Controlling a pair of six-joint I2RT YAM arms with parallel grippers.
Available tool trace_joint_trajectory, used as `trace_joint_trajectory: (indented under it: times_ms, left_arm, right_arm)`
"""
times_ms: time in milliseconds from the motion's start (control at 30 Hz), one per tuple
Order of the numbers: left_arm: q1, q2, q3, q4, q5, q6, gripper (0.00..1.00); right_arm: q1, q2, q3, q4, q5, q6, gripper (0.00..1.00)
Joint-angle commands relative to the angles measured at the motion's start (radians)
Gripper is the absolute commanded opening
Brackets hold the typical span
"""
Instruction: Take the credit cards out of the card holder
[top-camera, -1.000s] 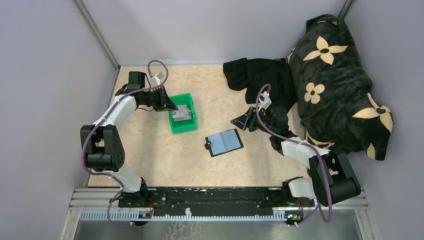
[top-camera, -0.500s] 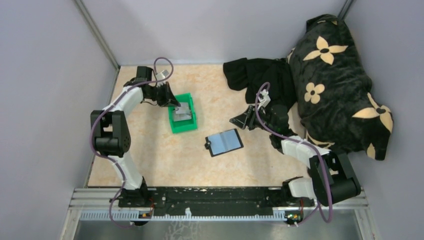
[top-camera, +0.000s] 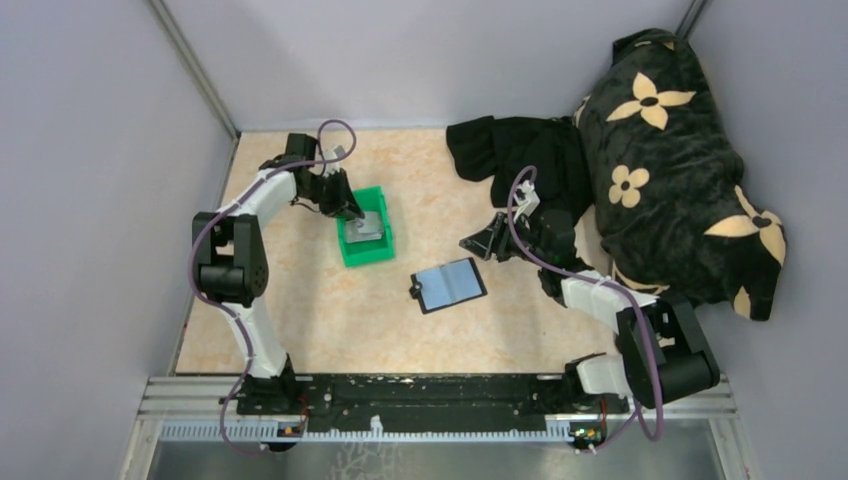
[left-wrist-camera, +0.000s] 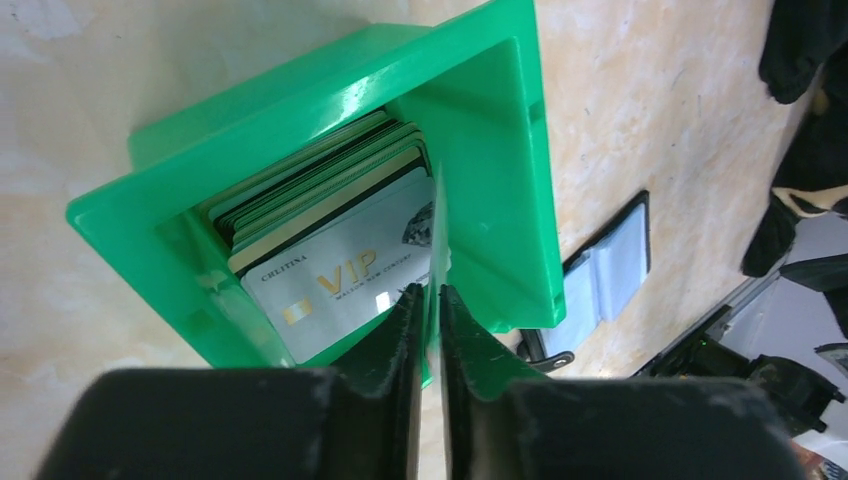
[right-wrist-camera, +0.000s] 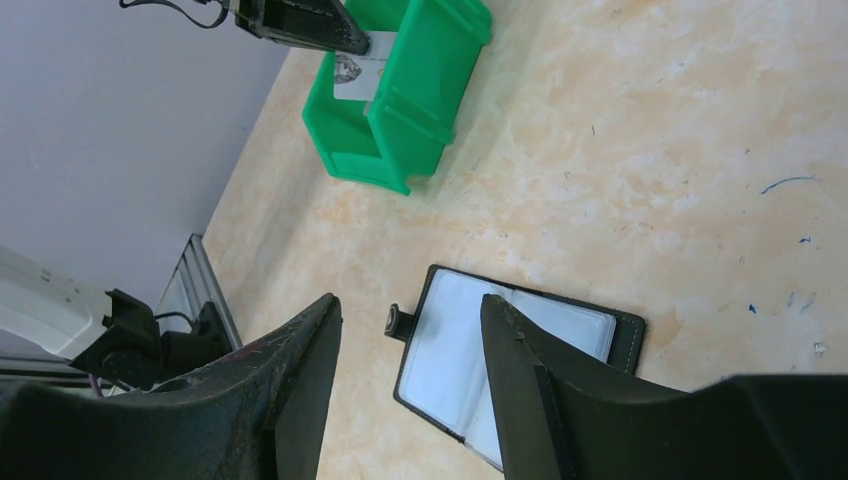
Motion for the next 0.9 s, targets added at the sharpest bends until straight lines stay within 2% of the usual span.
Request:
trace_joint_trajectory:
  times_ms: [0,100,133,333,600,700,800,867]
  left_arm:
    - [-0.005,0.007,0.033,-0.038,-0.05,0.017,0.21]
    - [-0.005,-0.006,0.037,-0.049,-0.08,0.017,0.37]
    - [-0.005,-0.01,0.037,-0.05,-0.088,0.017,0.39]
    - [-0.005,-0.048,0.05,-0.074,-0.154,0.021,0.41]
    - [-0.005,-0.153,0.112,-0.107,-0.339,0.028,0.44]
    - [-0.006,-0.21,0.096,-0.072,-0.349,-0.004,0.45]
    - [-0.013,-0.291,0.004,0.053,-0.3,-0.038,0.45]
    - [-0.041,-0.351,-0.075,0.144,-0.321,-0.058,0.45]
  right_arm:
    - [-0.01,0.01,0.04,0.042,-0.006,-0.019,0.54]
    - [-0.011,0.01,0.039,0.042,-0.005,-0.02,0.54]
    - [-0.012,0.011,0.038,0.043,-0.005,-0.02,0.54]
    - [-0.011,0.016,0.035,0.05,-0.008,-0.016,0.54]
    - [-0.011,0.022,0.035,0.057,-0.01,-0.012,0.54]
    - [-0.011,0.029,0.035,0.065,-0.012,-0.007,0.54]
    - [-0.011,0.035,0.034,0.069,-0.011,-0.007,0.55]
    - [-0.012,0.042,0.036,0.065,-0.011,-0.007,0.54]
